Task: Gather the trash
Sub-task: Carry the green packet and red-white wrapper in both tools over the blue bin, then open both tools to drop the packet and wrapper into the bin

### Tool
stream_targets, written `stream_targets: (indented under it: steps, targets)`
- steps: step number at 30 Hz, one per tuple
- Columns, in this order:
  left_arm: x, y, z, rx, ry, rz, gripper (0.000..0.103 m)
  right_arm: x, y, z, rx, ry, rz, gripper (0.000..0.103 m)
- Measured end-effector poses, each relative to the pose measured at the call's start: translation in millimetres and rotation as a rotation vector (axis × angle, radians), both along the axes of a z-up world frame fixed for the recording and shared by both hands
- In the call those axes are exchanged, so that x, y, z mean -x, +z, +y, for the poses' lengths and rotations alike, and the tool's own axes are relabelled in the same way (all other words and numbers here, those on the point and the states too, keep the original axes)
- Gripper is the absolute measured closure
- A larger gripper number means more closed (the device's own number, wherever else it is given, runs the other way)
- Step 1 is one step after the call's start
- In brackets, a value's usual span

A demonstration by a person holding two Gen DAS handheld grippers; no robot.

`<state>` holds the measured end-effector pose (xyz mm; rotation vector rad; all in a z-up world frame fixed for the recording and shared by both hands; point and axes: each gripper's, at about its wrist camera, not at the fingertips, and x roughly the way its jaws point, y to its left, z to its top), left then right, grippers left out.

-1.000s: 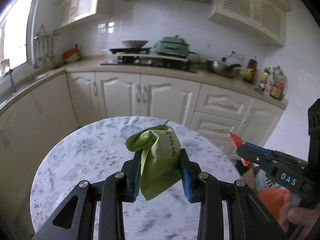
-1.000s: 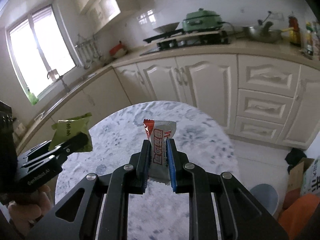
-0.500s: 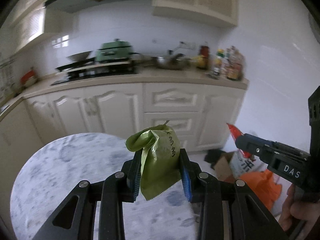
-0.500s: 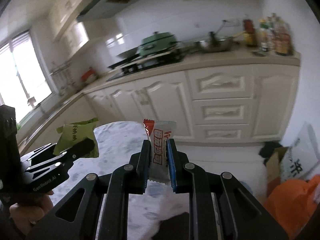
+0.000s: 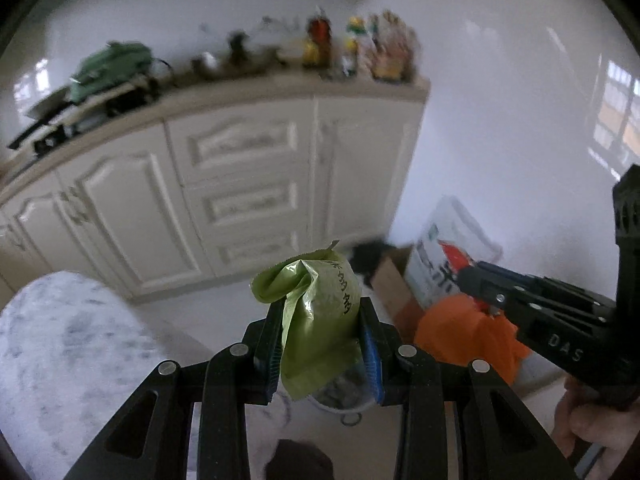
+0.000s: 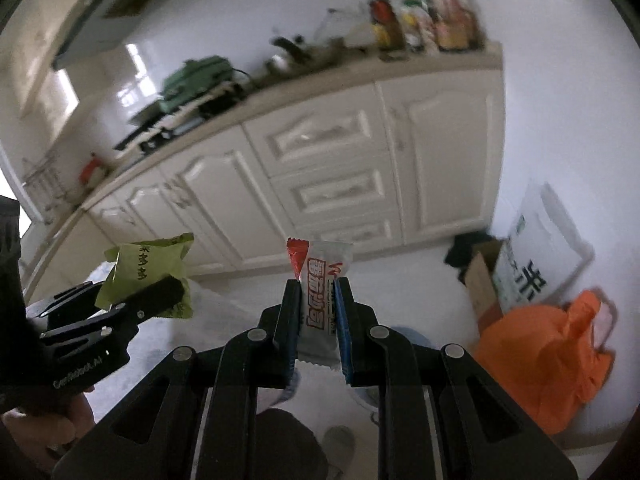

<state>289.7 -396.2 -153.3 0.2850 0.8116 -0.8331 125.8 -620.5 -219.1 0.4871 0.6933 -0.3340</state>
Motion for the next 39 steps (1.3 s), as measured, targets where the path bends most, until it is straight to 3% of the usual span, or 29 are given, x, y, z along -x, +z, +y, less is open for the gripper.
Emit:
stream_targets:
  steps: [9,15,16,19,20,21,23,26,30,39]
  targets:
    - [-57,-48,-78,-0.102,-0.061,0.147,0.073,-16,-69,-49,-0.114,-0.046,0.094,0.086]
    - [-86,-79,-134,-0.184,-0.097,0.175,0.071,-29,-106,-71,-0.165,-0.058,0.140,0.082]
    - [-91,-84,-143,-0.191,-0.099,0.182,0.065,-31,-114,-77,-0.179,-0.066,0.148,0.082]
    - [-104,-96,-159,-0.216,-0.083,0.196,0.034,-33,-130,-88,-0.215,-0.093,0.161,0.065]
    - [-107,-98,-164,-0.223,-0.081,0.196,0.024,-33,-134,-90,-0.229,-0.096,0.161,0.053]
    - [-110,-101,-169,-0.232,-0.077,0.191,0.020,-33,-137,-92,-0.239,-0.096,0.163,0.039]
    - [-112,-104,-175,-0.237,-0.062,0.169,0.012,-29,-141,-95,-0.239,-0.122,0.166,0.020]
    - [-102,-104,-171,-0.245,-0.037,0.135,0.003,-21,-141,-96,-0.245,-0.157,0.158,0.000]
    - [-85,-97,-165,-0.249,-0.013,0.083,0.001,-16,-135,-94,-0.237,-0.181,0.158,0.000]
    - [-45,-58,-116,-0.161,0.008,0.036,0.001,-8,-96,-72,-0.187,-0.180,0.129,0.000]
